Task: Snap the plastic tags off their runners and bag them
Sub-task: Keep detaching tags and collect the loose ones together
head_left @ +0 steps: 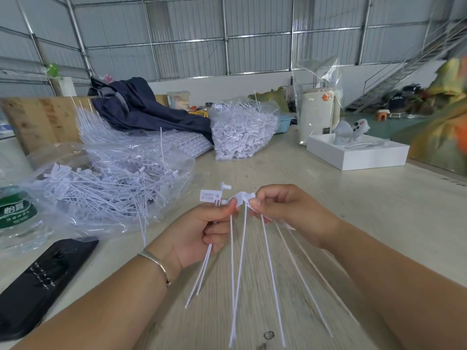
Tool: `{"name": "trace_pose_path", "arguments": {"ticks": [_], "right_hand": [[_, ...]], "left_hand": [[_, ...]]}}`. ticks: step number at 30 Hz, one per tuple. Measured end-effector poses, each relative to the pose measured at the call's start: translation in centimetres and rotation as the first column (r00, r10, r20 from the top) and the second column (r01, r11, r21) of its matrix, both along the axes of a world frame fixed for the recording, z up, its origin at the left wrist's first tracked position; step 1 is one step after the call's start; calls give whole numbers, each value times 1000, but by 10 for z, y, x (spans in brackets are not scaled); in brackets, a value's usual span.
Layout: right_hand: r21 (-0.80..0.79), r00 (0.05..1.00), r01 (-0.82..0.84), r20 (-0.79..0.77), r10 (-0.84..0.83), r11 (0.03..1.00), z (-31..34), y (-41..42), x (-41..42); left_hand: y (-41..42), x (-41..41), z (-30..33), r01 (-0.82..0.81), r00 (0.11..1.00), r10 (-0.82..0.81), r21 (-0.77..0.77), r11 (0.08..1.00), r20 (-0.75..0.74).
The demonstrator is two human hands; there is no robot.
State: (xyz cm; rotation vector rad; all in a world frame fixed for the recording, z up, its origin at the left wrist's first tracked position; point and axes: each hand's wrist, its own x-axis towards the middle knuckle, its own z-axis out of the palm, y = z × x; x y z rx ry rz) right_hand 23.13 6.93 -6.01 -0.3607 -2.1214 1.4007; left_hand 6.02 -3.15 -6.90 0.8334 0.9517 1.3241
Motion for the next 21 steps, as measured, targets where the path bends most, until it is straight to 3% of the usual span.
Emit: {"name": "trace_pose_path", "arguments": {"ticks": [3,6,11,16,21], "right_hand": [[-27,996,-82,32,83,996,-3,-4,-4],[0,996,-64,65,64,998,-4,-4,-5],[-3,999,39,11,-39,999,-3,0,-4],[-16,959,226,-171,-225,974,-8,11,-2],[154,929,366,-111,-352,918,-9,14,-2]], "left_hand": [[0,8,0,149,987,-152,47,988,53],[1,10,0,218,976,-218,63,974,1],[4,9,-2,-29,998,28,11,1000,62],[5,4,1,-187,982,187,-24,982,-16],[8,-3,-4,-277,947,258,-82,957,-194]]}}
